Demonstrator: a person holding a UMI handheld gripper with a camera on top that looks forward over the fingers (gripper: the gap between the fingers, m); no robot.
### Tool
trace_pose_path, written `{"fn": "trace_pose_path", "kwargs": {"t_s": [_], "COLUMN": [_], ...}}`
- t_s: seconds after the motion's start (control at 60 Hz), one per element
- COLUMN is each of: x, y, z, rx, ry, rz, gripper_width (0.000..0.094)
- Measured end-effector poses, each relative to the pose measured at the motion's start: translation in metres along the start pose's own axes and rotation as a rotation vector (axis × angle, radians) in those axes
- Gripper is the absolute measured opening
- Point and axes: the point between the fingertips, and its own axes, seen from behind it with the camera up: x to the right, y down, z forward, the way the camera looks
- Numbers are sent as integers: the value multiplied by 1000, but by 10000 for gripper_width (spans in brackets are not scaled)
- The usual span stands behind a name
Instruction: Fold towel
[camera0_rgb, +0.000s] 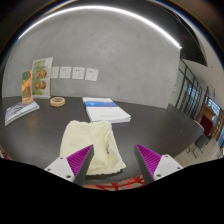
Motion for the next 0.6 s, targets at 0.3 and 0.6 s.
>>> {"fn": "trace_pose_path", "kwargs": {"t_s": [0.3,0.6], "x": [-95,-197], "y": [10,52], "z": [-173,-333], "rx": [84,114], "ry": [-184,-348], "rz": [14,-90], "gripper_width": [835,829]}}
